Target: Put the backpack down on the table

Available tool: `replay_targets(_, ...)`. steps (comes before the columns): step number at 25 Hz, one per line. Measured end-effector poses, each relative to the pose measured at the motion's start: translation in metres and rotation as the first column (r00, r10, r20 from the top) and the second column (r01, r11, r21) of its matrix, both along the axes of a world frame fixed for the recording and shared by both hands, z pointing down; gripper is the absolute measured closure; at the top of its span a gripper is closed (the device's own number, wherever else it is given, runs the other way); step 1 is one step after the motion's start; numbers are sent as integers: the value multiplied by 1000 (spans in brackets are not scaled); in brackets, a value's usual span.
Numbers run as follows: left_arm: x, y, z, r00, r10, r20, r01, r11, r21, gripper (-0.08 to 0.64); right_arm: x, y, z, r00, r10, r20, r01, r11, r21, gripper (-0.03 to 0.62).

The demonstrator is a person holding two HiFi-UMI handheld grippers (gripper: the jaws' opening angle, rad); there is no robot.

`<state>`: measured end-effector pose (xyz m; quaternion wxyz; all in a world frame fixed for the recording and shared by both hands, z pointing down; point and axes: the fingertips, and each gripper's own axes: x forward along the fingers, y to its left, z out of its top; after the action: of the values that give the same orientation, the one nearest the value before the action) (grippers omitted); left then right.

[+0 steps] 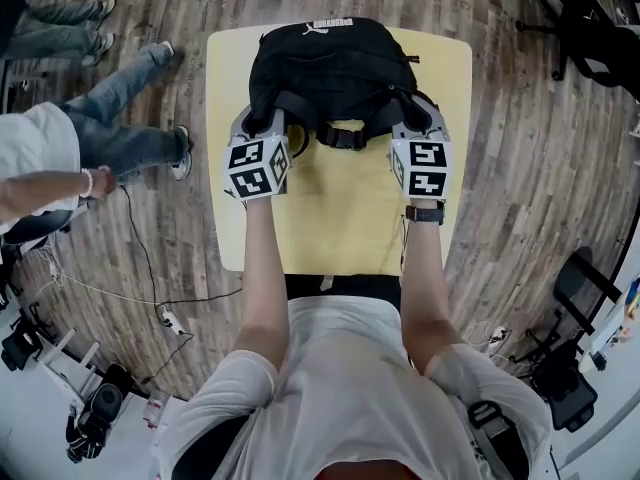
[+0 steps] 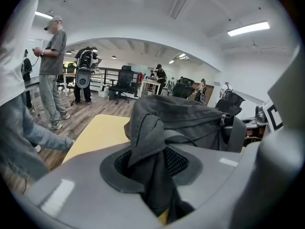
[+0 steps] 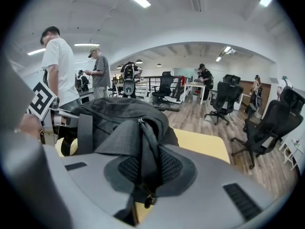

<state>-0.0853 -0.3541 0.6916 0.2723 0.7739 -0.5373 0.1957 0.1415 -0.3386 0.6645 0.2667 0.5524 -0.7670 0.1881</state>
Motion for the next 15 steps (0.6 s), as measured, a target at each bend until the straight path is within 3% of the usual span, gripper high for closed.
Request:
replay_targets(5, -6, 6, 19, 999, -5, 34, 7, 999, -51, 442, 0, 3, 16, 1000, -3, 9, 3, 1000, -26, 549)
replay_targets(15, -18, 8, 37, 999, -29, 37, 30, 999, -43, 401, 4, 8, 38, 999, 5, 46, -4, 999, -32, 494)
